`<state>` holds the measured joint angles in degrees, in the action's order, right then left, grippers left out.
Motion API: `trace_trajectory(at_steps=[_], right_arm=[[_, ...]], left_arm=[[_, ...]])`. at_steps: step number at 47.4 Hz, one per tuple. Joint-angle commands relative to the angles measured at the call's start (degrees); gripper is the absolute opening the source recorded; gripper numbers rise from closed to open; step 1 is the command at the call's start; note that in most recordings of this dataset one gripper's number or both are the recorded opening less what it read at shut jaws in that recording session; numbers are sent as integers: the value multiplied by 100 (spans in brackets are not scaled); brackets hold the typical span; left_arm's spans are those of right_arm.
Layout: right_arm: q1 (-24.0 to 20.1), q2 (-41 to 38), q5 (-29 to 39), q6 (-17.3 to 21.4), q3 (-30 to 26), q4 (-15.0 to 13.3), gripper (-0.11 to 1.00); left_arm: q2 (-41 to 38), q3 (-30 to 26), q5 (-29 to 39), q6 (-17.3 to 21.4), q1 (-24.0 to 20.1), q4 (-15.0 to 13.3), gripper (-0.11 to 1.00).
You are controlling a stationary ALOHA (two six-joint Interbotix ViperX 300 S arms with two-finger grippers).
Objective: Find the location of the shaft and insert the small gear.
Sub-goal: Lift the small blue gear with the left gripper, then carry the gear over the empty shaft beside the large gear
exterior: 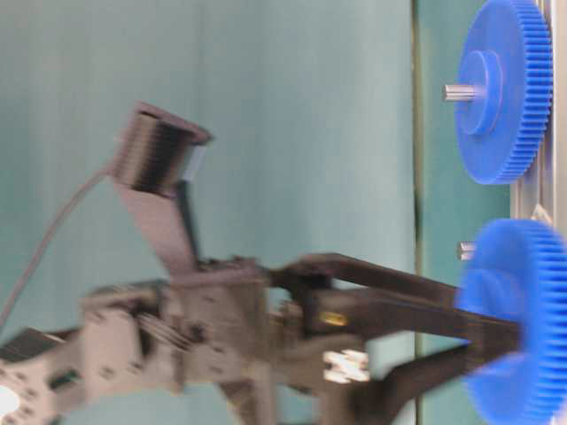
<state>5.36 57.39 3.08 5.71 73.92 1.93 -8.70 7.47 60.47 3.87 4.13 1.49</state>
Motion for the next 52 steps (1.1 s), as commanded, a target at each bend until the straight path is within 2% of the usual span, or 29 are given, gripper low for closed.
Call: trace_trajectory(at_steps=[1, 23, 52], right_arm=[[18, -18, -53, 44, -62, 0, -1], [105, 167, -18, 44, -26, 0, -1], [132, 167, -18, 44, -26, -9, -1]], left_arm=[[255, -352, 141, 79, -88, 18, 64], [299, -1090, 659, 615, -457, 18, 64], [158, -1134, 545, 773, -721, 26, 64]])
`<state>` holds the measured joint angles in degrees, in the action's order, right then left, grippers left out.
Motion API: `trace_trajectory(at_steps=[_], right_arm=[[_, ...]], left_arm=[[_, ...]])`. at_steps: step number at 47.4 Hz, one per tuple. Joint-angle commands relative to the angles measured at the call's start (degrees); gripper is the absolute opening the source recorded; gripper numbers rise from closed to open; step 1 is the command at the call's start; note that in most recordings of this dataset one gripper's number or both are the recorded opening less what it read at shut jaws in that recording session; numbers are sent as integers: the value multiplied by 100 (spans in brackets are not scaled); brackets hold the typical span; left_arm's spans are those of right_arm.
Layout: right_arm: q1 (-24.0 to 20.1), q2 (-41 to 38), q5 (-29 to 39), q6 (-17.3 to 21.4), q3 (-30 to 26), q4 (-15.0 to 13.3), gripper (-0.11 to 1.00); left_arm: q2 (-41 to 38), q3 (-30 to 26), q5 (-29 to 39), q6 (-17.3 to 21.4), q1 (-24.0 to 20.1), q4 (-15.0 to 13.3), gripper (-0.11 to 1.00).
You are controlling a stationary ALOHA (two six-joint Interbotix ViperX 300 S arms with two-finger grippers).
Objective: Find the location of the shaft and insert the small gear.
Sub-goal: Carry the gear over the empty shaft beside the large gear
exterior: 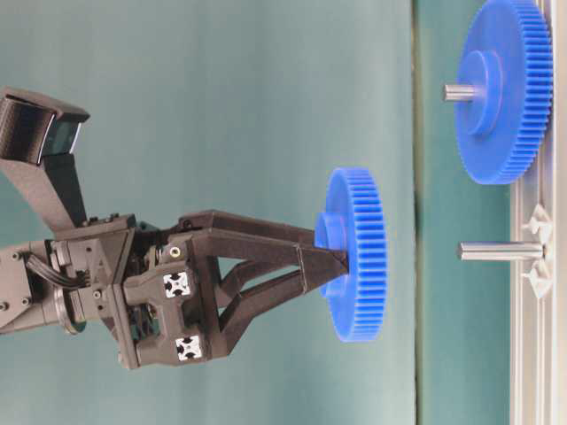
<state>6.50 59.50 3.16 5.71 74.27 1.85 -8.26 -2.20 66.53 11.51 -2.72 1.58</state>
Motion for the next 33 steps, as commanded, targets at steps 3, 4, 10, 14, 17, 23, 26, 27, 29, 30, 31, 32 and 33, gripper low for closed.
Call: trace_trajectory(at_steps=[3, 4, 10, 14, 17, 23, 26, 27, 29, 30, 31, 32, 33], right_arm=[[18, -35, -26, 44, -62, 0, -1], [18, -35, -26, 44, -62, 0, -1], [18, -35, -26, 44, -62, 0, -1], [9, -35, -26, 44, -62, 0, -1], [18, -35, -26, 44, -62, 0, -1], [18, -35, -26, 44, -62, 0, -1], [18, -35, -26, 44, -62, 0, -1], [18, -35, -26, 44, -62, 0, -1], [18, -35, -26, 44, -53, 0, -1], [18, -35, -26, 44, -62, 0, -1], [18, -35, -26, 44, -62, 0, -1], [18, -35, -26, 44, -62, 0, -1], [18, -35, -26, 44, -62, 0, -1]], left_arm=[[79, -167, -79, 9, -53, 18, 64], [70, -158, -79, 18, -53, 9, 64], [-18, -141, -88, 26, -97, 9, 64], [-105, -141, -88, 26, -114, 18, 64], [-176, -132, -97, 26, -114, 9, 64], [-272, -132, -123, 79, -114, 18, 64], [-308, -123, -149, 105, -114, 9, 64], [-316, -123, -149, 114, -114, 9, 64], [-343, -123, -167, 114, -114, 18, 64], [-352, -123, -167, 114, -114, 9, 64], [-352, -123, -167, 114, -114, 9, 64], [-360, -114, -167, 114, -114, 9, 64], [-360, -105, -167, 114, -114, 9, 64]])
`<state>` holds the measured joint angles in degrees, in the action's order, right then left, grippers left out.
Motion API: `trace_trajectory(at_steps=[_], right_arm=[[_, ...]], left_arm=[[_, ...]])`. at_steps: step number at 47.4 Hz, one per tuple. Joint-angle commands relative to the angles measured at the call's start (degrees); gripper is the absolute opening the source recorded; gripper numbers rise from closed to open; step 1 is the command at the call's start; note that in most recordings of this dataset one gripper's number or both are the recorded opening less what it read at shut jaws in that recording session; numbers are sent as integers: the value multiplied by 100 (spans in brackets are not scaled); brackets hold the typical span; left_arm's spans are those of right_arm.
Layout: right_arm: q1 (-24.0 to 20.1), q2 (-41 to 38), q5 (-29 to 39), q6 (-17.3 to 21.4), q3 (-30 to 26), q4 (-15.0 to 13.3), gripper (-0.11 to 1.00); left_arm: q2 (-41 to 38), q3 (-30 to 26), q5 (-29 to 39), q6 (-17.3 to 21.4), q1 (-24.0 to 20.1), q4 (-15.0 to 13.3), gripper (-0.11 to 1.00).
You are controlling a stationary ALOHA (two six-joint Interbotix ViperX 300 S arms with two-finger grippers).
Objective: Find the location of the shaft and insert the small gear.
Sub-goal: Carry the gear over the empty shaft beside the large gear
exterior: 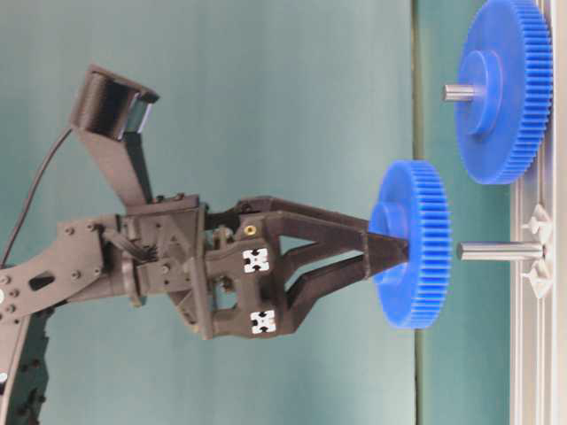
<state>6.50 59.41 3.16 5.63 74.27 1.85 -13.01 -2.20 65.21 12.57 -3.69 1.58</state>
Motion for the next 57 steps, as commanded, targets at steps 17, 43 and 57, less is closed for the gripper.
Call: trace_trajectory(at_steps=[17, 43, 57], right_arm=[[18, -26, 0, 53, -62, 0, -1], [35, -18, 35, 62, -53, 0, -1], [97, 0, 35, 62, -53, 0, -1]], left_arm=[[88, 193, -290, 0, -18, 9, 64], [62, 606, -624, 9, -88, 9, 64], [62, 642, -659, 18, -255, 9, 64]])
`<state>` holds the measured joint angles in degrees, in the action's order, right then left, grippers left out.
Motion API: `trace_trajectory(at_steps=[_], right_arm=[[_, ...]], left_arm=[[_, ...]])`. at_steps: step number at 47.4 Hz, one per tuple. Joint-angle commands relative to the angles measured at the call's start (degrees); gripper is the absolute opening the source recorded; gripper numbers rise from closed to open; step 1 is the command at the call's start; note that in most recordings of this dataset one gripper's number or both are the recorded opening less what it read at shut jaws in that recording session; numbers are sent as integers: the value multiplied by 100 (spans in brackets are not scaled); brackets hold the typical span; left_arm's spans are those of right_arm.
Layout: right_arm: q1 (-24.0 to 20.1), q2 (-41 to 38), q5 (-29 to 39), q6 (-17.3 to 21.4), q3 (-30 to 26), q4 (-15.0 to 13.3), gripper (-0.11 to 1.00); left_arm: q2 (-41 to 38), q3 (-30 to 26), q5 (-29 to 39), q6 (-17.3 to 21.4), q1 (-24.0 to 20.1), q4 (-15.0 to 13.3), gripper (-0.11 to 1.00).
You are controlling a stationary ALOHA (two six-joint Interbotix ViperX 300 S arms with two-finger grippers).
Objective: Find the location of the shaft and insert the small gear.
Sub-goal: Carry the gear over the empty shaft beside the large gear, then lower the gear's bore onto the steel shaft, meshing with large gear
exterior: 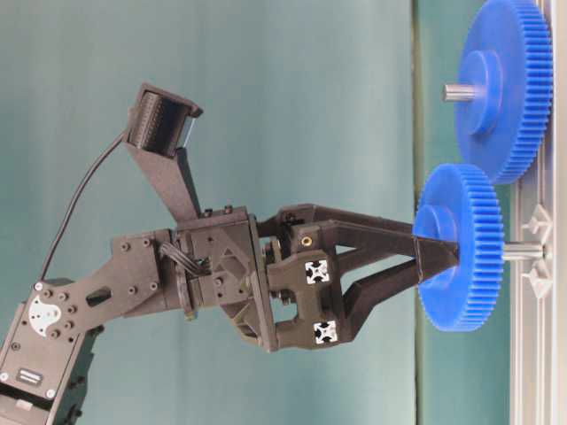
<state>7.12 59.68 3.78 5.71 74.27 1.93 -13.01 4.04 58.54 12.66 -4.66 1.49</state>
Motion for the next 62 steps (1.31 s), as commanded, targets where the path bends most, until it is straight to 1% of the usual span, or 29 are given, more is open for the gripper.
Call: trace_trajectory(at_steps=[1, 13, 62], right_arm=[[35, -26, -26, 53, -62, 0, -1], [35, -9, -26, 53, -62, -9, -1], [44, 0, -26, 53, -53, 0, -1]], left_arm=[[62, 18, 9, 18, -176, 26, 64], [53, 18, 9, 202, -316, 18, 64], [26, -35, 18, 202, -343, 18, 64]])
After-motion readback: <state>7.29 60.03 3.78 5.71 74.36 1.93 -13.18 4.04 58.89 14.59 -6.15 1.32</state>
